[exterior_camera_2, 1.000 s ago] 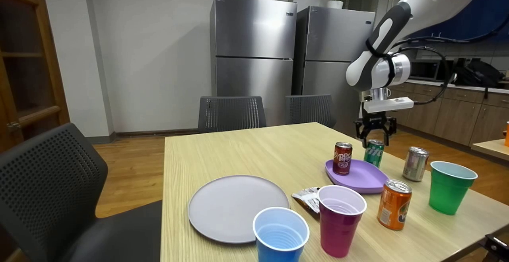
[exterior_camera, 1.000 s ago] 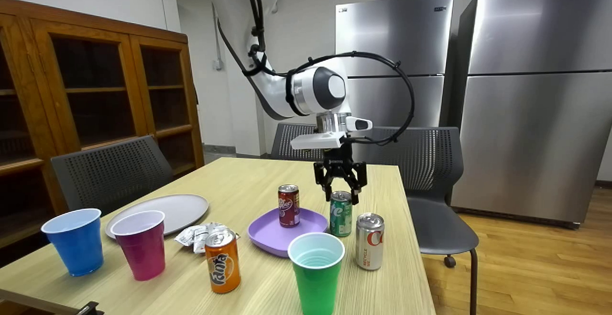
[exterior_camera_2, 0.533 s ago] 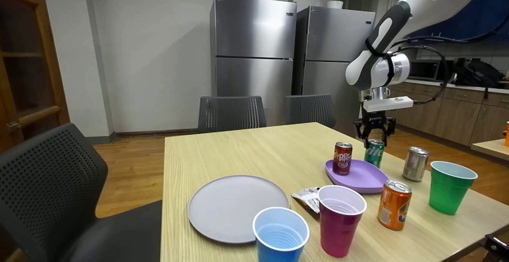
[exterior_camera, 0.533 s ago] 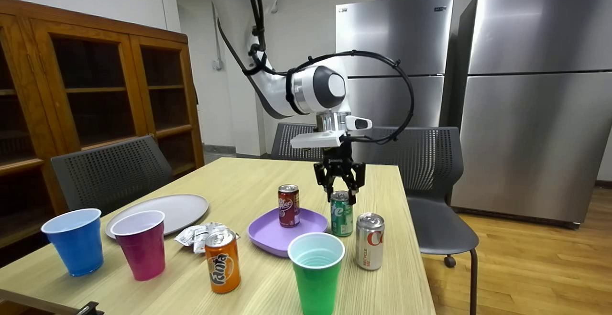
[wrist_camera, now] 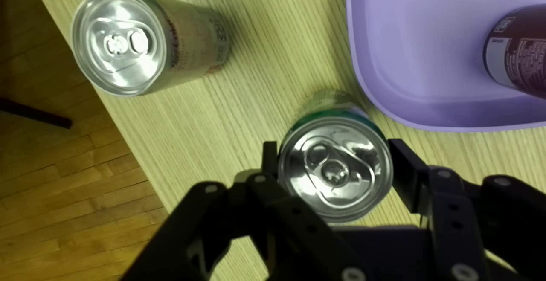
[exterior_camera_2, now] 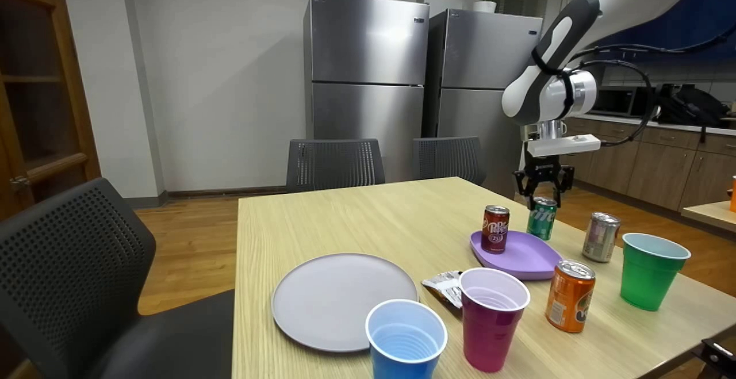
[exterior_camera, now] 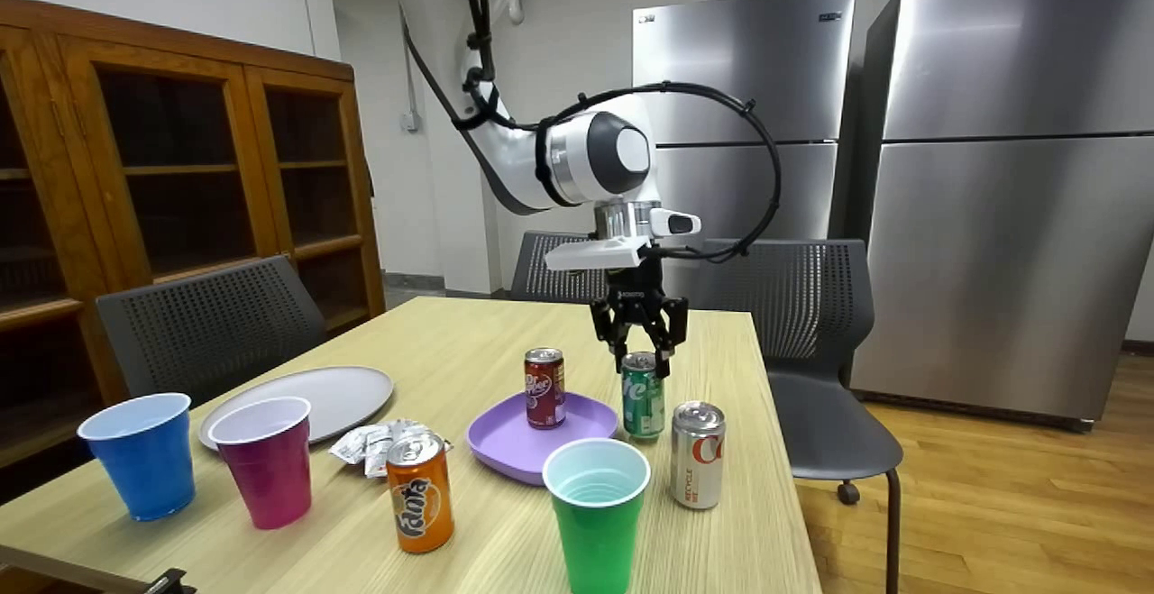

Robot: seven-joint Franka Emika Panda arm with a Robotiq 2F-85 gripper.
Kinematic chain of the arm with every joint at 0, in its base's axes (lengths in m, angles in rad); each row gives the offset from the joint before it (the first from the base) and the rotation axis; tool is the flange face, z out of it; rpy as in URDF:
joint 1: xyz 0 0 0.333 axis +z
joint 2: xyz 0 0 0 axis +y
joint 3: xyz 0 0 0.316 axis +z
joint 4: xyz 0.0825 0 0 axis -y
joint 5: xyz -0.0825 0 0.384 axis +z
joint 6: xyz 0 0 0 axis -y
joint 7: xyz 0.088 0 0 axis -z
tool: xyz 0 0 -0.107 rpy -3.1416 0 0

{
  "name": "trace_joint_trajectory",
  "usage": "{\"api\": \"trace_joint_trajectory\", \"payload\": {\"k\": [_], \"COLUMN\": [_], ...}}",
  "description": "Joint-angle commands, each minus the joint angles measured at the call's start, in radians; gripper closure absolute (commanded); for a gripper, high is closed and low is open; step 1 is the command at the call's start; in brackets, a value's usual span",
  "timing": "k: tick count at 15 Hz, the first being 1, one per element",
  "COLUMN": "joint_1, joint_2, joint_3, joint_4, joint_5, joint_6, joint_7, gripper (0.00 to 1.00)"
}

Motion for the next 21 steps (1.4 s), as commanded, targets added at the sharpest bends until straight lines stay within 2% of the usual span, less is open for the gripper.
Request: {"api": "trace_joint_trajectory", "payload": {"k": [1,10,21], "joint_1": [0.005,0.035,0.063], "joint_2": [-0.107,-0.248,-0.207], "joint_3": [0.006,0.003,0.023], "joint_4": [-0.101,-0.249,-0.245], "joint_5": [-0.012,-0.035,-0.021], "joint_6": [0.019,0.044,0.016], "joint_7": [0.019,0.051,0.101], "gripper": [0.6,0.6,0.6]}}
